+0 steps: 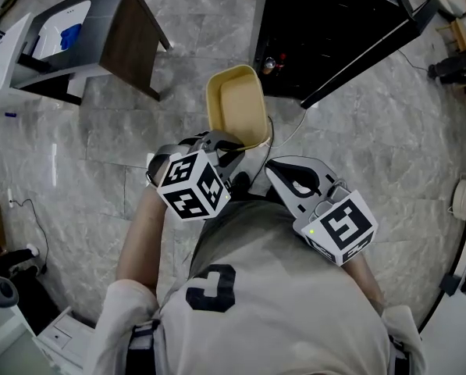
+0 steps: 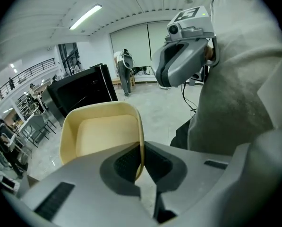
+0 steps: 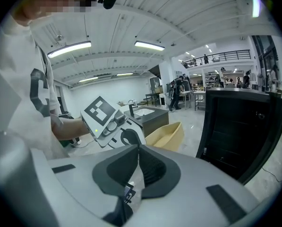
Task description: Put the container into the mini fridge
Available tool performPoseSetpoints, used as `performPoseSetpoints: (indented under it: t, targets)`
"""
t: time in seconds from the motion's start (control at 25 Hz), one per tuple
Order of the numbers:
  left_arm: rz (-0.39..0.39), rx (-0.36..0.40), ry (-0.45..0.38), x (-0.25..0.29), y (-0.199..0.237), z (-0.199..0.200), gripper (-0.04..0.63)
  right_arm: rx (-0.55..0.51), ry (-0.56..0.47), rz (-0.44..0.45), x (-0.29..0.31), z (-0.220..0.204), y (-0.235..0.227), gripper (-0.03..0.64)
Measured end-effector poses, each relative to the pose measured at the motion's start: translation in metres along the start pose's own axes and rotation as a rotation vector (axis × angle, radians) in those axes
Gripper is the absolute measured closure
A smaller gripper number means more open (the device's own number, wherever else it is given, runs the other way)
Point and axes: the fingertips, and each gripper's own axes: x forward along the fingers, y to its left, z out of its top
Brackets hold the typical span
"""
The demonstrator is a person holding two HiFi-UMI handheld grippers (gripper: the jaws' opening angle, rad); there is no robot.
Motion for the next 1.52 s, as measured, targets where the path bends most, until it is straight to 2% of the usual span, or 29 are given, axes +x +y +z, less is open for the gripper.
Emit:
performPoseSetpoints:
  t: [0.32, 0.6, 1.08, 1.28, 1.52]
  targets:
    - [-0.012, -0.004, 0.046, 0.041, 0.01, 0.041, 0.545, 0.008, -0.021, 0.023, -0.031, -0.005, -0.052, 0.584]
    - [-0.028, 0.003, 0.133, 0.092, 0.017, 0.074, 0.545, 0.039, -0.04, 0.053, -0.066, -0.012, -0.105, 0.584]
    - [0.034, -0.005, 0.221, 0.137, 0.03, 0.128, 0.545, 0.022, -0.071, 0.137, -0.116, -0.023, -0.16, 0.584]
    - [0.015, 0.009, 0.251, 0.156, 0.028, 0.147, 0.545, 0.028, -0.077, 0.178, -0.13, -0.031, -0.176, 0.584]
    - [0.011, 0.074, 0.298, 0.173, 0.045, 0.15, 0.545, 0.042, -0.084, 0.191, -0.137, -0.037, -0.189, 0.584]
